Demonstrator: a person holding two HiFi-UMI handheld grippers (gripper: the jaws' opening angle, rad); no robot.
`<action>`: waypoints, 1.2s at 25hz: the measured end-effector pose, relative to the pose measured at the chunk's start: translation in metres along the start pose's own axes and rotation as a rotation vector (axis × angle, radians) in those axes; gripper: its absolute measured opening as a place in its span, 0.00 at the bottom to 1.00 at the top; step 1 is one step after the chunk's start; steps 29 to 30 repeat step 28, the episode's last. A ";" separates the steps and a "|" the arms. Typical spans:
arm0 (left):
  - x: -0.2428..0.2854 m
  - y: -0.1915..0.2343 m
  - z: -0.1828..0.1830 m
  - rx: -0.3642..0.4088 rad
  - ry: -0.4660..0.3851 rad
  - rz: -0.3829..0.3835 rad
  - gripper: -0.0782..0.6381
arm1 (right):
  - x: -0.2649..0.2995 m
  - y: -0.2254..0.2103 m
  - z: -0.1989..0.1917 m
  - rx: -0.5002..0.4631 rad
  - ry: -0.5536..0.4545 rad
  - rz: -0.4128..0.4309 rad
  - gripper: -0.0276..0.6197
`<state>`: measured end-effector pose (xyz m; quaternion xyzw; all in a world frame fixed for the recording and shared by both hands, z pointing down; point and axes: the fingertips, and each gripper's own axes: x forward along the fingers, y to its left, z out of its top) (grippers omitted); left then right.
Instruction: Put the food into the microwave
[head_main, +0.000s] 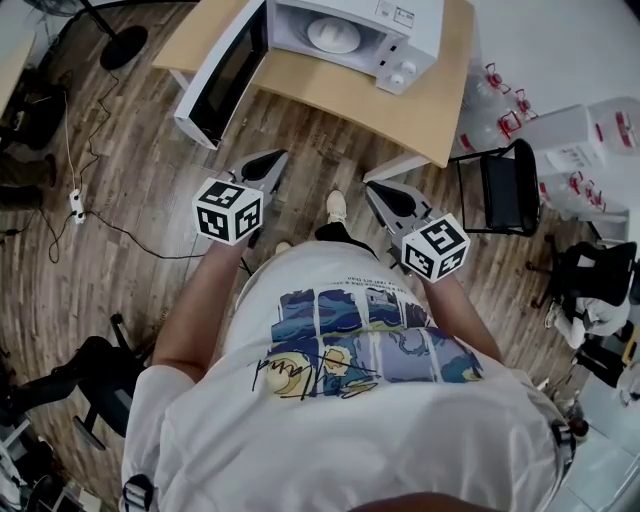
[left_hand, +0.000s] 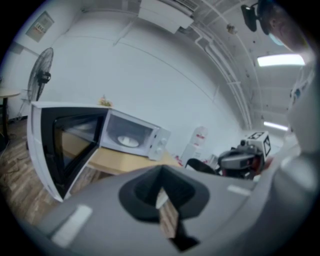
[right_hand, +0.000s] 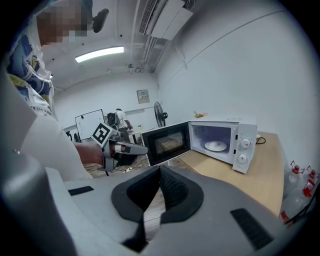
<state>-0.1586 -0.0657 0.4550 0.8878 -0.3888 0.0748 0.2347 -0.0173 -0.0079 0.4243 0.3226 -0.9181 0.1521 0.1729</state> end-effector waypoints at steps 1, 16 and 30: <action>-0.002 0.000 -0.001 -0.002 -0.001 0.001 0.12 | 0.001 0.002 0.000 -0.003 0.002 0.002 0.05; -0.023 0.002 -0.014 -0.015 0.001 0.025 0.12 | 0.008 0.019 -0.007 -0.015 0.016 0.021 0.05; -0.042 0.004 -0.013 0.016 -0.007 0.030 0.12 | 0.027 0.030 -0.008 -0.025 0.025 0.044 0.05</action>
